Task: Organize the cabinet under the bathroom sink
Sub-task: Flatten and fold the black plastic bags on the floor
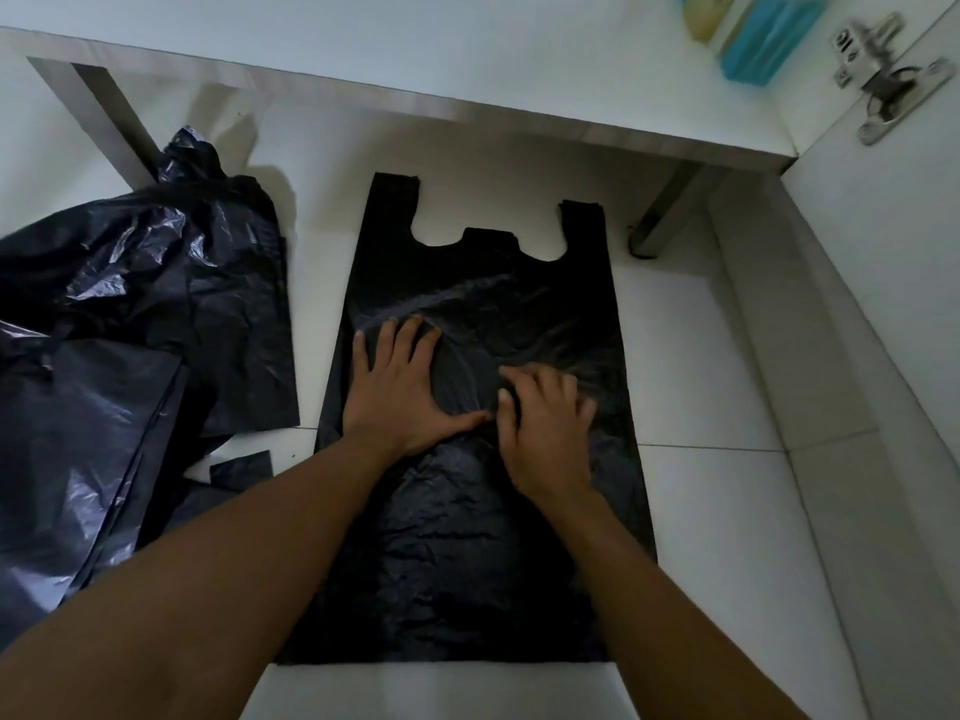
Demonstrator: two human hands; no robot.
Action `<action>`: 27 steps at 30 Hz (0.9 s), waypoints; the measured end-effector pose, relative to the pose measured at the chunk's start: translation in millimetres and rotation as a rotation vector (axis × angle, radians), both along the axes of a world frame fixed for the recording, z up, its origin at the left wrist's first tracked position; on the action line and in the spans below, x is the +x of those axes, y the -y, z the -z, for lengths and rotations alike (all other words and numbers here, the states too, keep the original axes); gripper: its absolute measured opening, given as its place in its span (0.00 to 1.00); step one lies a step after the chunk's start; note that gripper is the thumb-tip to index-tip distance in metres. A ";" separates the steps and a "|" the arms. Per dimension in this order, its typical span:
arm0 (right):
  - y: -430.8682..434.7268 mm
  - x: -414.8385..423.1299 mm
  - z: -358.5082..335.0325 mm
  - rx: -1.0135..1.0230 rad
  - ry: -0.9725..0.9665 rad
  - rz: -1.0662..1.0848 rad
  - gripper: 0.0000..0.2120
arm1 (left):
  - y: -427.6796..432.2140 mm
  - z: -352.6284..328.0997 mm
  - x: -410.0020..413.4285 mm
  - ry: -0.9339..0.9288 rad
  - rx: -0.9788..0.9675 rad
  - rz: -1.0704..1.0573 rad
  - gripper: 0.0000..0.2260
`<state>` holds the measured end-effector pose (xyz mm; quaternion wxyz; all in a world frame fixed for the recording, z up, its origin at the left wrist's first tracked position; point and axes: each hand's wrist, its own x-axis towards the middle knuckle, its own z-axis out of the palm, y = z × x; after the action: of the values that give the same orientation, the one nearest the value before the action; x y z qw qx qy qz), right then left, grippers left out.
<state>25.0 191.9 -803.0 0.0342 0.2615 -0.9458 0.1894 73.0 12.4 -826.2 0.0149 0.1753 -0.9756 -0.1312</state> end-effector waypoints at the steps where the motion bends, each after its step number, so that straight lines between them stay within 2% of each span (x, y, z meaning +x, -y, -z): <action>1: -4.6 18.5 2.4 0.018 0.002 0.022 0.17 | -0.3 0.3 0.1 -0.004 -0.001 0.004 0.57; 6: -25.2 69.9 17.8 0.095 0.074 0.124 0.19 | 0.9 -4.9 2.9 -0.027 0.065 0.012 0.54; 11: -27.4 74.9 26.8 0.072 0.031 0.131 0.12 | 10.9 -24.9 9.6 -0.162 0.392 -0.039 0.46; 12: -27.6 75.1 27.1 0.067 0.016 0.130 0.11 | 11.9 -29.2 14.9 -0.195 0.354 -0.018 0.43; 14: -28.2 74.9 27.7 0.057 -0.004 0.119 0.11 | 8.1 -35.0 34.8 -0.252 0.152 0.071 0.39; 17: -27.1 76.3 27.8 0.060 0.008 0.115 0.15 | -15.1 -27.1 80.4 -0.227 0.002 0.193 0.34; 20: -28.5 75.5 24.3 0.053 0.035 0.097 0.14 | -36.6 -4.7 121.7 -0.147 -0.028 0.237 0.33; 24: -23.4 83.2 13.5 0.034 0.045 0.122 0.13 | -39.0 10.4 137.7 -0.096 -0.059 0.248 0.37; 27: -20.6 107.8 19.2 0.076 0.004 0.023 0.15 | -39.8 7.9 137.5 -0.075 -0.058 0.256 0.37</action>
<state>132.8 212.5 -822.2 0.0247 0.2514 -0.9553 0.1536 210.5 52.2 -834.1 0.0393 0.0439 -0.9922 -0.1101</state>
